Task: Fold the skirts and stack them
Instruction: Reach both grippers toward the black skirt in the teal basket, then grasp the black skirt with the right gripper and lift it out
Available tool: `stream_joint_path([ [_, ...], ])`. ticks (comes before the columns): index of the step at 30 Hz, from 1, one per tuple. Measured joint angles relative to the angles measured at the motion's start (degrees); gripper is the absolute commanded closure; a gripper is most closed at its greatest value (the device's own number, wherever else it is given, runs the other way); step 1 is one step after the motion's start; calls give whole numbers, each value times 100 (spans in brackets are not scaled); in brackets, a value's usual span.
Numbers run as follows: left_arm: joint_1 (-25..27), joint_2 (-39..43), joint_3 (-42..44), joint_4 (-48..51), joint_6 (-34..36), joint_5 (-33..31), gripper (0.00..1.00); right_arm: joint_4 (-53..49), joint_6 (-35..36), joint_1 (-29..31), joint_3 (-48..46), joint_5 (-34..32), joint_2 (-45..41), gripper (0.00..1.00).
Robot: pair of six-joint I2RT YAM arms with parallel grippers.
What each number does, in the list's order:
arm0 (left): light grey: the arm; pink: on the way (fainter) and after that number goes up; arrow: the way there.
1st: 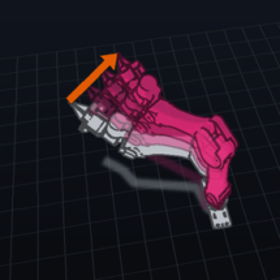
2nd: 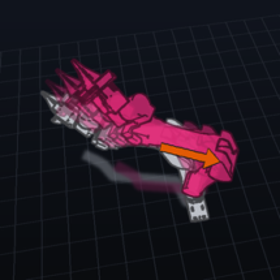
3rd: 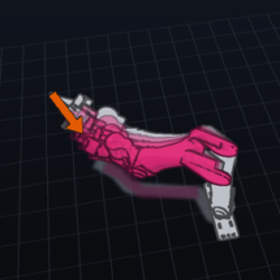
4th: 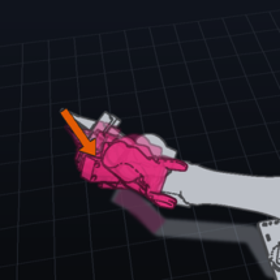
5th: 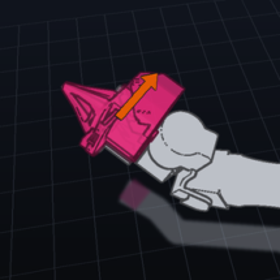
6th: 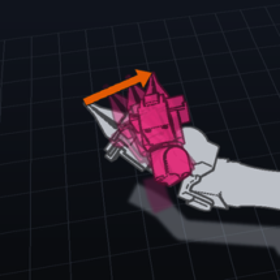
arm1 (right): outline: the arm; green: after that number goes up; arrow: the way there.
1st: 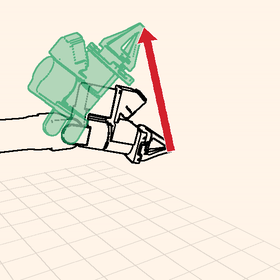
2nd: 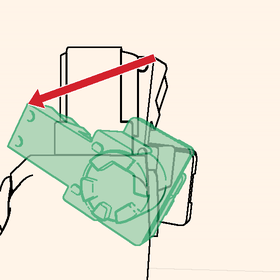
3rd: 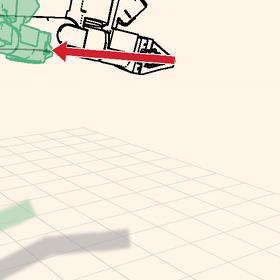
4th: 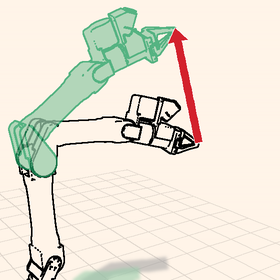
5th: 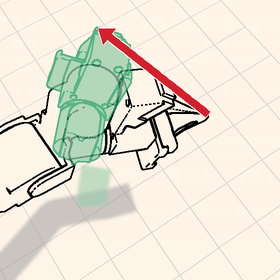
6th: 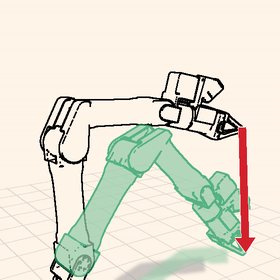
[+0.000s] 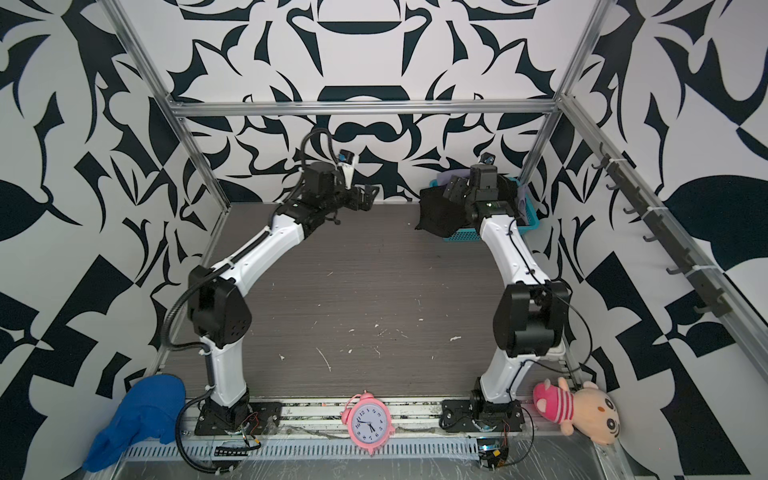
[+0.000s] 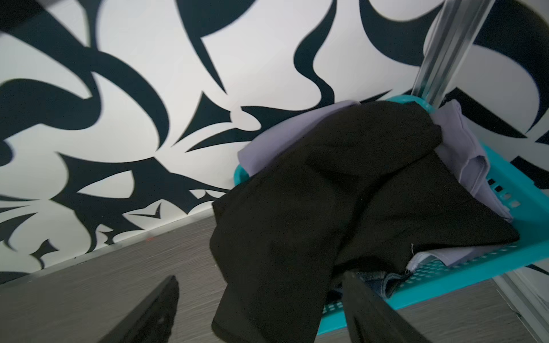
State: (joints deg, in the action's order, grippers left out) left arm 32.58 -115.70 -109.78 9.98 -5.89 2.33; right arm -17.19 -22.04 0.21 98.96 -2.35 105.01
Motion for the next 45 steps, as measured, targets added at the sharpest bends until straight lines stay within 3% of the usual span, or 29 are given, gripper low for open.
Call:
stream_joint_path([
  [5, 295, -341, -85, 339, -26, 52, 1, -929, -98, -299, 1368, 201, 1281, 8],
  [7, 317, -348, -63, 345, -55, 63, 1, -1167, -120, -385, 1690, 225, 1670, 2],
  [13, 262, -129, 640, 57, -160, 50, 1, -1663, -94, -584, 2573, 343, 2734, 4],
  [17, 245, -20, 1084, 31, -184, 39, 0, -2028, 105, -638, 3456, 575, 3467, 57],
  [19, 243, 35, 1246, 20, -186, 22, 0, -2098, 166, -660, 3700, 750, 3657, 69],
  [21, 243, 96, 1373, 9, -188, -17, 0, -2188, 192, -662, 3770, 916, 3703, 100],
  [29, 243, 437, 1611, -83, -197, -149, 1, -2238, 166, -660, 3735, 1231, 3327, 100],
  [39, 243, 1235, 2304, -726, -225, -157, 1, -1856, -31, -581, 2885, 1556, 1104, 100],
  [45, 243, 1344, 2481, -960, -214, 24, 1, -1766, -31, -208, 2673, 1572, 330, 100],
])
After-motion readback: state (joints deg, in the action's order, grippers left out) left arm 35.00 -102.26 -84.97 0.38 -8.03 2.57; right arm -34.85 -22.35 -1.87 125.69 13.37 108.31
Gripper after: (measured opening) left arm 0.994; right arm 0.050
